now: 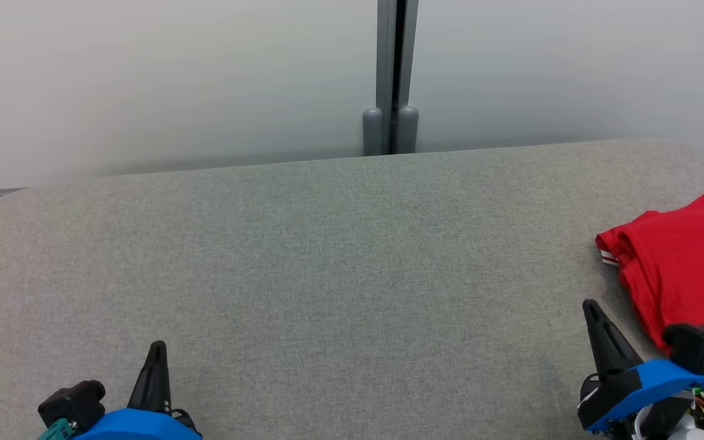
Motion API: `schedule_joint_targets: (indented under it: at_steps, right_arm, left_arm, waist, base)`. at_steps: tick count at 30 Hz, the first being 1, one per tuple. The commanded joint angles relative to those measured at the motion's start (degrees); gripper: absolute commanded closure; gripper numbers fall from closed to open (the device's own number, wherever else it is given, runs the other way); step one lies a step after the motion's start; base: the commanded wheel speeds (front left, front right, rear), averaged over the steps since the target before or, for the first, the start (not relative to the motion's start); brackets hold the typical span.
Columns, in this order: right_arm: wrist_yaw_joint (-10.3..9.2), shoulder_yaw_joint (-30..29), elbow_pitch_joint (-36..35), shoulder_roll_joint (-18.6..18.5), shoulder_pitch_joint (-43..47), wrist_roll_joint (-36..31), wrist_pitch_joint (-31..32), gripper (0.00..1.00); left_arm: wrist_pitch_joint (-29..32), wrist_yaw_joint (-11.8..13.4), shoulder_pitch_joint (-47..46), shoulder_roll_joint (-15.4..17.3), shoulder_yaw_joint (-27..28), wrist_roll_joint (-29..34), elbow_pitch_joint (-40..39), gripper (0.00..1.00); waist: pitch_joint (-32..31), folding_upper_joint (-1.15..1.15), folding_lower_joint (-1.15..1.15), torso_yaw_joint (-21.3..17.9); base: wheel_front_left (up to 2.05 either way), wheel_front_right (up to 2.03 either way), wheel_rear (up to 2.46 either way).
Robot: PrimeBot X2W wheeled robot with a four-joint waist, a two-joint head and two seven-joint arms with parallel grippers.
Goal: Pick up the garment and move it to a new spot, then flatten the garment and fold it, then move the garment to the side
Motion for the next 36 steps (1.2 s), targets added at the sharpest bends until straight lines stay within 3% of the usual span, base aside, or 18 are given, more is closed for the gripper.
schedule_joint_targets:
  at_steps: [1, 36]
  right_arm:
    - [0.00, -0.35, -0.71, -0.03, -1.05, 2.49, 0.18, 1.00]
    - [0.00, -1.63, 0.15, 0.90, -1.99, 31.64, 2.18, 1.00]
  left_arm:
    - [0.48, -0.46, -1.63, 0.15, 1.34, -1.74, -1.13, 1.00]
    - [8.04, -4.07, -3.41, -4.69, 9.96, -22.16, -3.25, 1.00]
  waist:
    - [-0.01, 0.00, 0.00, 0.04]
    - [-0.32, 0.00, 0.00, 0.75]
  base:
    - [0.00, 0.00, 0.00]
    - [0.00, 0.00, 0.00]
